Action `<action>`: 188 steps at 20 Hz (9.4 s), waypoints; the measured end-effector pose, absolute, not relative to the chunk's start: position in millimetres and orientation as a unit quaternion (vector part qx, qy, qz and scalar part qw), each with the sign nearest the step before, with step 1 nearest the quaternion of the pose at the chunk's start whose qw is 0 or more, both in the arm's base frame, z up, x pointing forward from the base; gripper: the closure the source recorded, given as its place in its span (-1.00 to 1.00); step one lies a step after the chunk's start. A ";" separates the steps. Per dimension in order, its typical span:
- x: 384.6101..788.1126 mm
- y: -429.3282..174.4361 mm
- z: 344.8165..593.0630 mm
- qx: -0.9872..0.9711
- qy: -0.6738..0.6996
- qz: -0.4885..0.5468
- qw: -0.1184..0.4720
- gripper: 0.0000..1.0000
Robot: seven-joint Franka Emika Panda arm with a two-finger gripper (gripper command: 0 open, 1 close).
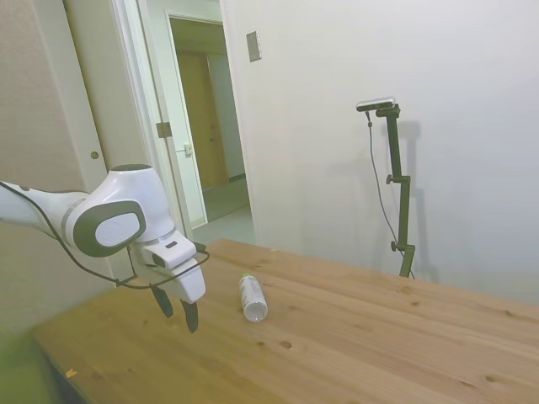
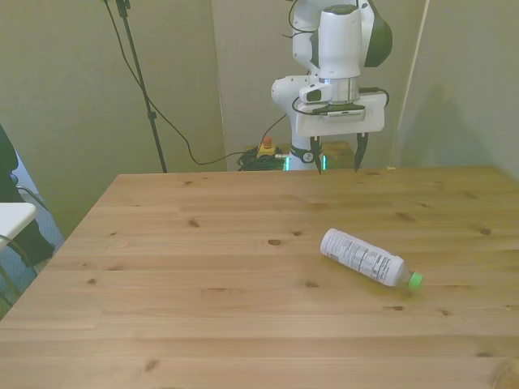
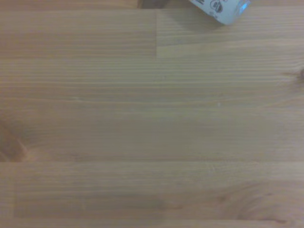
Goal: Stand the water bottle
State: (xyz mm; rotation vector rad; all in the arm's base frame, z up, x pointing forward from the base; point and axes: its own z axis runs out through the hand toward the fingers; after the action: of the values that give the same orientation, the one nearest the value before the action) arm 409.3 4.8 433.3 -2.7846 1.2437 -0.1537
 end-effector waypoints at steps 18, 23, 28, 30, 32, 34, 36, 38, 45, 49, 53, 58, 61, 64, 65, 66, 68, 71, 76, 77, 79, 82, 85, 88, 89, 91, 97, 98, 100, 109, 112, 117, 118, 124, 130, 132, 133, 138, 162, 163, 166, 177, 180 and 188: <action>607.7 30.7 487.6 -0.932 0.335 -0.141 0.012 -1.00; 642.2 51.2 482.9 -0.932 0.328 -0.152 0.017 -1.00; 664.7 64.5 458.5 -0.947 0.287 -0.143 0.014 -1.00; 672.7 66.1 444.3 -0.953 0.270 -0.136 0.015 -1.00; 681.1 68.5 428.7 -0.958 0.255 -0.131 0.022 -1.00; 688.7 73.5 414.9 -0.961 0.241 -0.130 0.026 -1.00; 694.1 81.8 403.0 -0.965 0.230 -0.121 0.036 -1.00; 698.1 91.2 394.4 -0.968 0.218 -0.114 0.046 -1.00; 697.7 98.1 377.5 -0.974 0.205 -0.090 0.043 -1.00; 694.3 92.2 371.3 -0.975 0.206 -0.074 0.034 1.00; 693.7 86.1 368.9 -0.975 0.210 -0.070 0.028 1.00; 692.7 81.1 368.6 -0.975 0.213 -0.060 0.022 1.00; 692.1 78.2 367.9 -0.975 0.215 -0.055 0.018 1.00; 691.4 76.8 367.6 -0.975 0.216 -0.050 0.016 1.00; 691.3 76.1 367.6 -0.975 0.217 -0.049 0.015 1.00; 691.4 75.2 367.8 -0.975 0.217 -0.048 0.015 1.00; 691.7 73.5 368.6 -0.975 0.218 -0.047 0.014 1.00; 692.2 71.5 370.0 -0.974 0.220 -0.046 0.012 1.00; 695.7 64.2 370.4 -0.973 0.226 -0.048 0.010 1.00; 697.0 61.1 370.4 -0.972 0.229 -0.049 0.009 1.00; 700.3 55.4 372.5 -0.970 0.237 -0.053 0.008 1.00; 707.5 50.4 385.4 -0.961 0.267 -0.068 0.012 1.00; 717.6 42.4 414.4 -0.943 0.315 -0.107 0.015 1.00; 724.1 32.0 448.9 -0.919 0.361 -0.159 0.013 1.00; 724.5 29.6 458.9 -0.911 0.372 -0.178 0.006 1.00; 723.5 29.9 476.5 -0.895 0.391 -0.215 -0.010 1.00; 714.6 52.9 485.1 -0.870 0.410 -0.268 -0.056 1.00; 714.5 54.2 486.4 -0.866 0.407 -0.283 -0.063 1.00; 710.5 58.6 484.9 -0.855 0.405 -0.315 -0.074 1.00; 703.1 76.7 484.6 -0.801 0.431 -0.412 -0.054 1.00; 705.6 87.3 501.7 -0.784 0.433 -0.442 -0.052 1.00; 705.6 93.5 496.9 -0.756 0.440 -0.479 -0.070 1.00; 705.2 95.2 494.8 -0.751 0.439 -0.489 -0.066 1.00; 702.4 89.4 474.8 -0.714 0.461 -0.526 -0.027 1.00; 693.9 85.1 459.3 -0.679 0.491 -0.546 0.012 1.00; 689.0 86.5 456.0 -0.674 0.492 -0.551 0.025 1.00; 686.8 87.7 453.7 -0.673 0.491 -0.552 0.029 1.00; 685.2 88.7 443.6 -0.667 0.487 -0.561 0.049 1.00; 691.6 88.7 420.6 -0.678 0.478 -0.555 0.057 -1.00; 690.9 87.9 421.9 -0.678 0.478 -0.556 0.057 -1.00; 686.9 85.9 433.3 -0.674 0.479 -0.559 0.061 -1.00; 610.2 95.2 504.1 -0.747 0.421 -0.509 0.075 -1.00; 587.6 96.2 509.0 -0.778 0.399 -0.478 0.087 -1.00; 536.0 103.7 491.6 -0.849 0.363 -0.372 0.095 -1.00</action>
State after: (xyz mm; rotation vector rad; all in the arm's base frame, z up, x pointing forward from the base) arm 536.0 103.7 491.6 -2.5185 1.0758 -1.1024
